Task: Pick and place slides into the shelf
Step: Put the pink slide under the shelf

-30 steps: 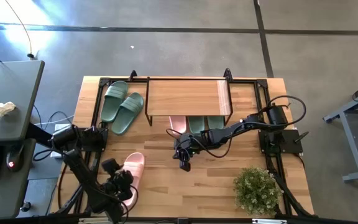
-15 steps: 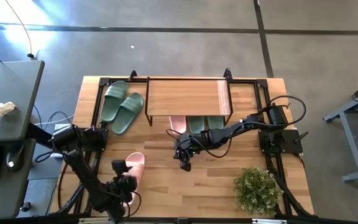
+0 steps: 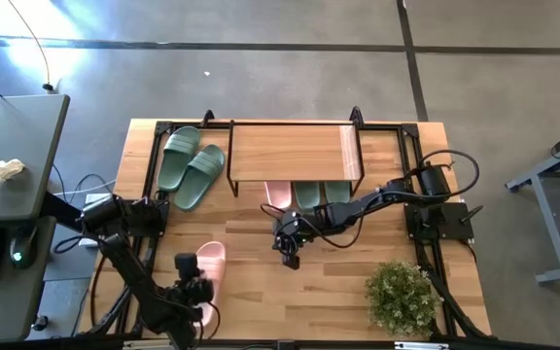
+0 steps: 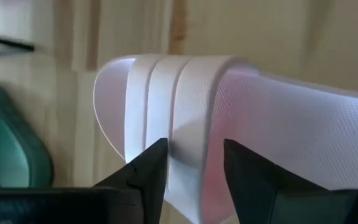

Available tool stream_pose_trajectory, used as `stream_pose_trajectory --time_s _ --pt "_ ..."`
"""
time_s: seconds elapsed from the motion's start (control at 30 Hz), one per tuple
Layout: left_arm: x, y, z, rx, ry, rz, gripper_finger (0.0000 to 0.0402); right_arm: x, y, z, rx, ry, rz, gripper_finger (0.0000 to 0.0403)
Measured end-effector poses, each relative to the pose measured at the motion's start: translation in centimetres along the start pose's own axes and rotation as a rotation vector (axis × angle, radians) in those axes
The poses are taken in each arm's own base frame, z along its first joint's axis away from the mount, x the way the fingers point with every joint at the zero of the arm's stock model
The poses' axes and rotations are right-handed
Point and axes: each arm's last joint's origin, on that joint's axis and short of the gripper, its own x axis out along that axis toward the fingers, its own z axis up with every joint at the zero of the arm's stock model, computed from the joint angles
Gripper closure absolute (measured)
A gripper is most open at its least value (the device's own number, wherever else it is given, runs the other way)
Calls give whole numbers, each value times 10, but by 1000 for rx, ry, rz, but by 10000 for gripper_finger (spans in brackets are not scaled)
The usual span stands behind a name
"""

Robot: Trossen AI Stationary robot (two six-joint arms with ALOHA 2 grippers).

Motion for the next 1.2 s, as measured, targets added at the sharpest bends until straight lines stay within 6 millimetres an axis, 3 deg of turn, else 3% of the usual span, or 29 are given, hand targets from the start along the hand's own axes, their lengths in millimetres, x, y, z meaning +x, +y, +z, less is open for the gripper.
stream_pose_trajectory --time_s 0.3,0.57,0.77,1.0,1.2 --pt "-20 5 12 170 -47 33 236 0 0 0 -1 -1 -1 402" --pt "-9 2 7 253 -40 22 196 0 -1 0 -12 -10 -26 402" --pt "5 6 2 260 -4 55 187 0 -1 0 -21 -9 -26 402" --pt "29 20 9 206 94 87 214 0 -1 0 -23 -9 -26 402" --pt "41 29 26 172 103 88 298 0 1 -1 -26 -1 -20 402"
